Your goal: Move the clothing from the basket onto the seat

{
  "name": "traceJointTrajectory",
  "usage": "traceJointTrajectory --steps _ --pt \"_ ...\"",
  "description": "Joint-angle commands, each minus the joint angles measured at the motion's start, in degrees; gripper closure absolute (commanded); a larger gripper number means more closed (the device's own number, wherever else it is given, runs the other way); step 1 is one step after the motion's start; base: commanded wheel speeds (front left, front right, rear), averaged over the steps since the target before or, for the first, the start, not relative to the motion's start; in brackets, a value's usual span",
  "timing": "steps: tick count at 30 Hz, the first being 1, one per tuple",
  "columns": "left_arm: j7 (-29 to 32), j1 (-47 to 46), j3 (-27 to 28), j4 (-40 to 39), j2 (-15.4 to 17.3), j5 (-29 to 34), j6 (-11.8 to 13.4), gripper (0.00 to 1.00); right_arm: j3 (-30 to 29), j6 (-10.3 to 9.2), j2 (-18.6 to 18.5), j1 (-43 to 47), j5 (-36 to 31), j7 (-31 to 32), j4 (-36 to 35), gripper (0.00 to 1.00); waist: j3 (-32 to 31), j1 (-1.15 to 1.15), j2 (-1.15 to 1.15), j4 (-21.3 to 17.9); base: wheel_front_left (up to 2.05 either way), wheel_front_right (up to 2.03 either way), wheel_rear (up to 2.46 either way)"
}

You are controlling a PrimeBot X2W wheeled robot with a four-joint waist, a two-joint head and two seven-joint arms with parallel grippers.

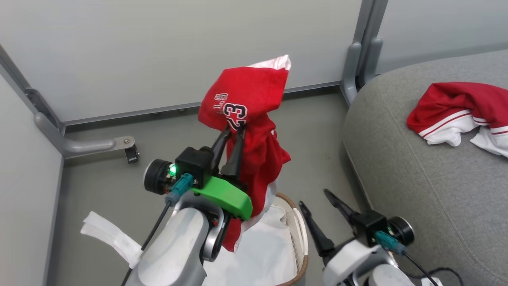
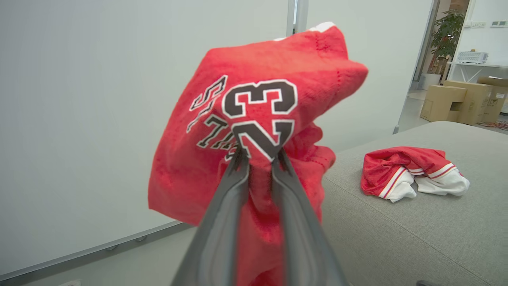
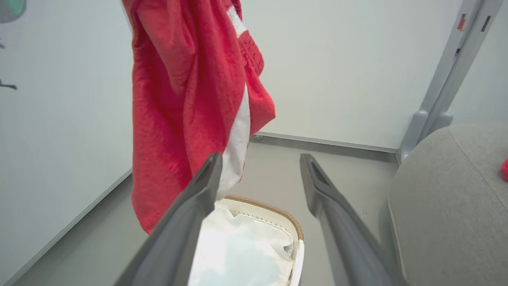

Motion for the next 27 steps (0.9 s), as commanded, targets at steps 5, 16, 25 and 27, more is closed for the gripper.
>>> traceJointTrajectory --steps 5,16,25,27 --pt "0.9 1.2 -2.5 -1.7 0.1 -1.1 0.3 1.0 6.1 -0.07 -0.2 -6.4 1.3 -0.1 0.1 0.0 0.4 0.01 0.0 1.8 0.0 0.0 0.0" --pt "1.1 -0.7 -9.4 -3.2 0.2 -5.1 1.4 1.0 12.4 -0.07 -0.2 -17.4 3.3 -0.1 7.6 0.0 1.6 0.01 0.0 6.2 0.0 0.0 0.0" --pt "0.3 -1.6 -12.1 -1.3 0.2 -7.6 2.8 1.0 11.8 -0.07 -0.2 -18.8 6.5 -0.1 9.7 1.0 2.5 0.01 0.0 7.6 0.0 0.0 0.0" --pt "0.1 -2.0 -12.1 -0.5 0.3 -6.6 3.1 1.0 11.0 -0.07 -0.2 -18.3 6.7 -0.1 9.9 1.0 2.7 0.01 0.0 7.0 0.0 0.0 0.0"
